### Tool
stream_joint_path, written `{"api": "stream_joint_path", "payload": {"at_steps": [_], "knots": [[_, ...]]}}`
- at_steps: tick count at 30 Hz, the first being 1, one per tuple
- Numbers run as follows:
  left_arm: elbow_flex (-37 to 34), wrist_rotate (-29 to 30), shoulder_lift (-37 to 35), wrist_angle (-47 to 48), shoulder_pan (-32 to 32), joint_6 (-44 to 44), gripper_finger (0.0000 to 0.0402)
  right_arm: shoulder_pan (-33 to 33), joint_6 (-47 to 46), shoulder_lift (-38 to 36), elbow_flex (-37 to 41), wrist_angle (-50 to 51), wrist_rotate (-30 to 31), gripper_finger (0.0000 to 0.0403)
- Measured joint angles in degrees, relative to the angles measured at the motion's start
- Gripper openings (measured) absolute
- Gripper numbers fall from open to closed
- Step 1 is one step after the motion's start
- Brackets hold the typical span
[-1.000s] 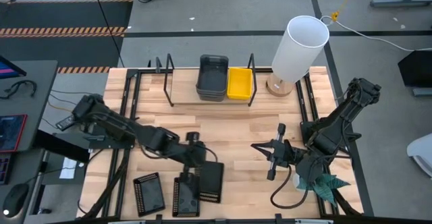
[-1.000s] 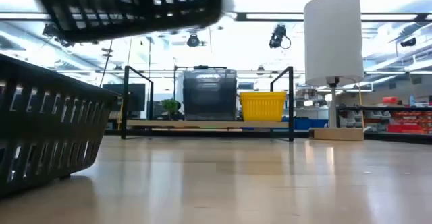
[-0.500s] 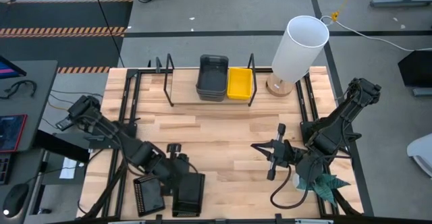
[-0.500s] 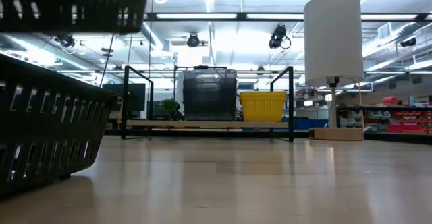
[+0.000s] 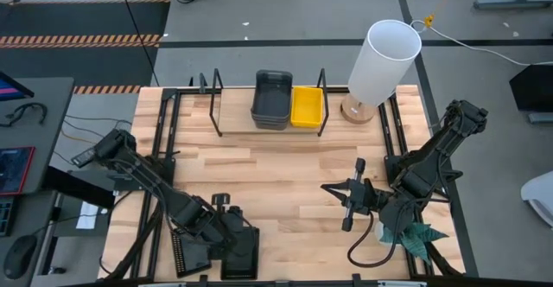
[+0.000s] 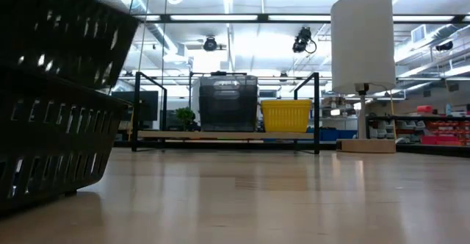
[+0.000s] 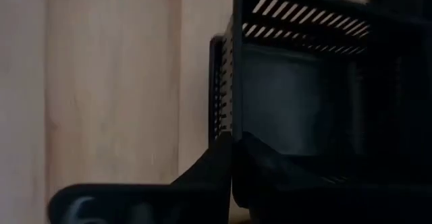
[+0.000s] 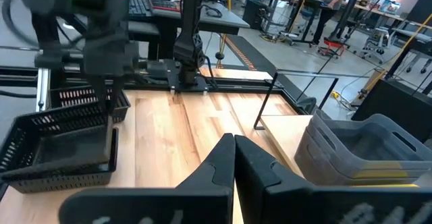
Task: Stack baskets on shelf by color
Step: Stack the right black bin on the center black bin, then stack the left black bin on the black bin
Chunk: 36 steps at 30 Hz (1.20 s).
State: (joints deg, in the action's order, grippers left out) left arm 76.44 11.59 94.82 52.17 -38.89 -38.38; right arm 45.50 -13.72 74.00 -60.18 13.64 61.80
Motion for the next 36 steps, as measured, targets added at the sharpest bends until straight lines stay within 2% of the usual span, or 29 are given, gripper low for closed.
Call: {"api": "stream_joint_path", "payload": {"at_steps": [8,14,17,19,21,25,31,36], "knots": [[0.0,-0.9,3.5,-0.5,0.2,0.2,0.0048,0.0,0.3,0.0,0.0,-0.3,-0.3,0.0009],[0.0,-1.8,2.7,1.4,1.3,1.1,0.0135,0.0,0.3,0.0,0.0,-0.3,-0.4,0.0008],[0.0,-5.6,1.9,2.7,2.1,0.4,0.0181,0.0,0.2,0.0,0.0,-0.3,-0.4,0.0009],[0.0,-8.1,1.9,4.6,2.3,0.7,0.02,0.0,0.2,0.0,0.0,-0.3,-0.4,0.0009],[0.0,-8.3,1.9,9.8,1.5,1.5,0.0209,0.0,0.2,0.0,0.0,-0.3,-0.4,0.0009],[0.0,-4.7,1.8,18.8,0.2,-1.1,0.0201,0.0,0.2,0.0,0.0,-0.3,-0.4,0.0009],[0.0,-4.0,-1.2,20.5,-1.7,-5.1,0.0144,0.0,0.0,0.0,0.0,-0.3,-1.7,0.0009],[-0.8,1.6,-4.3,24.8,-6.5,-10.6,0.0102,0.0,0.0,0.0,0.0,-0.3,-1.8,0.0009]]}}
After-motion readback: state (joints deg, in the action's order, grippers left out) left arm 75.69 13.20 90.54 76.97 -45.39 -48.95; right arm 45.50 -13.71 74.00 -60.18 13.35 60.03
